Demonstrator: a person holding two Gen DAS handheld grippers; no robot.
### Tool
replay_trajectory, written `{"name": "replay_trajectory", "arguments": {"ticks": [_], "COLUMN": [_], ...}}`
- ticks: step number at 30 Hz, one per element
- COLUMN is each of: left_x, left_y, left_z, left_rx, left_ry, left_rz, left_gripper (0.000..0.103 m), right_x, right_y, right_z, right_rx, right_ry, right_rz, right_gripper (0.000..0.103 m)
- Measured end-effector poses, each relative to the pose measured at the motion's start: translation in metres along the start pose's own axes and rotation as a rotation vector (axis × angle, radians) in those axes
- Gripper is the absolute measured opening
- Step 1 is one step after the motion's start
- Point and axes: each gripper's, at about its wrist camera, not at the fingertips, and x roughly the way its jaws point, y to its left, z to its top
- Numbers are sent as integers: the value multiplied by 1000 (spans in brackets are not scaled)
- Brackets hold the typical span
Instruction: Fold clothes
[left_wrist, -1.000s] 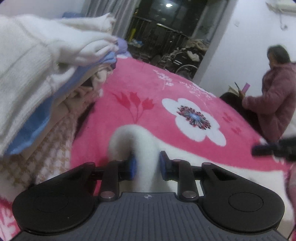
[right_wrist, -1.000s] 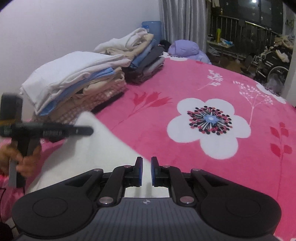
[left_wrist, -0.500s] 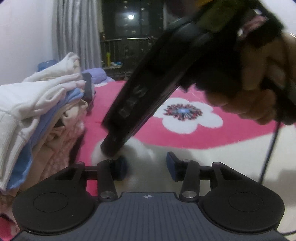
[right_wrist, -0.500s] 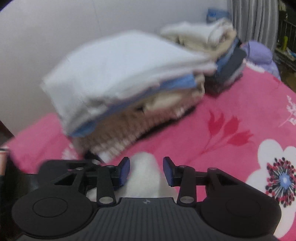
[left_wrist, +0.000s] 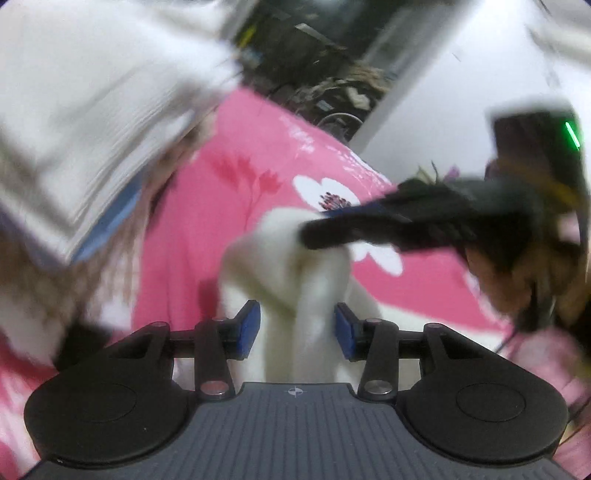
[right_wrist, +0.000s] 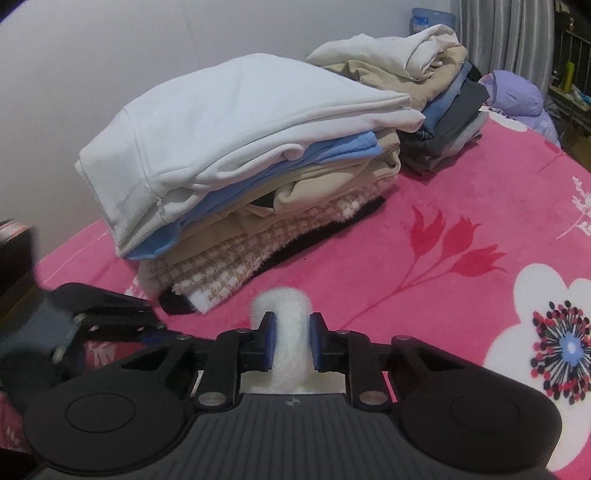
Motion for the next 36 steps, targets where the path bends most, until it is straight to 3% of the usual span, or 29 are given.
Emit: {"name": "replay_trajectory", "arguments": {"ticks": [4, 6, 8, 10, 13, 17, 21, 25, 27, 31, 36], "left_x": [-1, -12, -17, -12, 4, -3, 5, 11, 18, 28, 41], "left_y": [16, 20, 22, 27, 30, 13, -13, -55, -59, -51, -27], "left_z": [8, 9, 16, 16, 11, 0, -5, -19, -22, -21, -6], "left_rx": [-141, -215, -265, -275, -241, -93, 169, 572, 623, 575, 331], "left_ry": [20, -10, -53, -63, -18, -10, 13, -20, -20, -35, -28], "left_rz": [-112, -192, -211, -185, -76, 46, 167, 230, 258, 351, 373], "left_gripper": [42, 42, 42, 42, 37, 33, 33, 33, 33, 36, 39], "right_x": [-5, -7, -7, -6, -6, -9, -13, -14, -15, -16, -11], "right_y": [-4, -8, -13, -19, -26, -33, -37, -39, -40, -38, -30], "right_z": [-1, -2, -3, -4, -7, -9, -11, -12, -13, -17, -19], "right_rx": [-10, -4, 20, 52, 103, 133, 147, 164, 167, 151, 126], "right_ry": [-17, -22, -28, -35, -45, -55, -64, -69, -71, -66, -58], "right_rz": [9, 19, 38, 61, 93, 118, 137, 153, 159, 165, 169], "right_gripper": [20, 19, 19, 19, 19, 19, 19, 19, 18, 18, 18]}}
